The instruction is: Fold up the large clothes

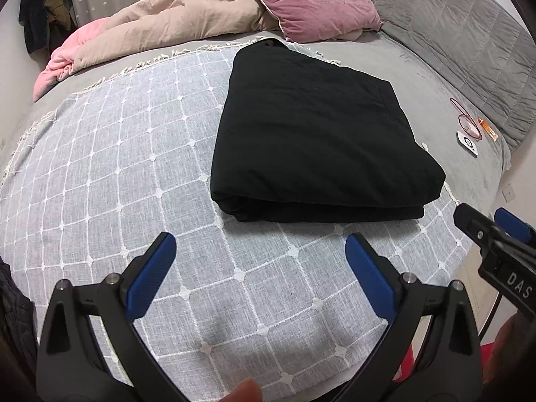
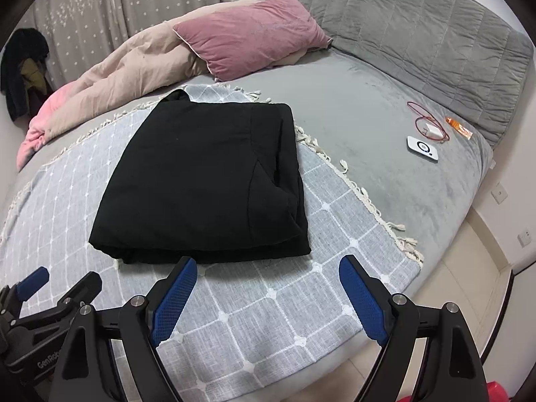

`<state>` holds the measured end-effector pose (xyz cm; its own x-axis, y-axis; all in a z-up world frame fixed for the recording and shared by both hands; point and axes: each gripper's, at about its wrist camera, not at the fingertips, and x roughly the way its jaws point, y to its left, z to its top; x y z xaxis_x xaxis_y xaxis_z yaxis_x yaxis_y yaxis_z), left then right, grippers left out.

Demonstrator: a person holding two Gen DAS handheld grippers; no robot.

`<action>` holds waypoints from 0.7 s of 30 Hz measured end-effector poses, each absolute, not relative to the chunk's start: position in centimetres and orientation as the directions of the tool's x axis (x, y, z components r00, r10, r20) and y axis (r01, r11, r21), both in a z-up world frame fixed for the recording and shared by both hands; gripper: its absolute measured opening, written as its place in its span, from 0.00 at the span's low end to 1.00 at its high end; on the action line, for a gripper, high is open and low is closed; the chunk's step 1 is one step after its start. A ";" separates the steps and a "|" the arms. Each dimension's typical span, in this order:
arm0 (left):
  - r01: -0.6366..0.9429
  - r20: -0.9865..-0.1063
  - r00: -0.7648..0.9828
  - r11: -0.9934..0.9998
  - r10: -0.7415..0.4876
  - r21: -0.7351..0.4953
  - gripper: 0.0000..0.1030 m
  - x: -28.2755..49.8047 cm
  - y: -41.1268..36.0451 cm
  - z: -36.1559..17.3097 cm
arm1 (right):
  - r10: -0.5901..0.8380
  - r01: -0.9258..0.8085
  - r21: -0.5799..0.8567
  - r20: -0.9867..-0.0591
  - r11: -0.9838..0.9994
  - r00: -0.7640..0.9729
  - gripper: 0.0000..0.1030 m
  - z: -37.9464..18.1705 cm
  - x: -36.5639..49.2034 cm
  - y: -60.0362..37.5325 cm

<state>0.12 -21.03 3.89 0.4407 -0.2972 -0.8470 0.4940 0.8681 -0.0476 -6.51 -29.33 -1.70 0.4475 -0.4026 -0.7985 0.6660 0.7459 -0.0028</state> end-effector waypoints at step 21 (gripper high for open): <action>0.503 -0.853 0.417 0.862 -0.313 -0.070 0.98 0.0 -21.7 3.8 | -0.369 0.644 0.015 -0.809 0.765 0.458 0.85 -2.3 -6.0 -29.7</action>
<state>0.01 -21.65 3.75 0.4171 -0.3130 -0.8533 0.5026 0.8616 -0.0704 -5.99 -29.69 -2.32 0.4580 -0.3690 -0.8088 0.6437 0.7651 0.0155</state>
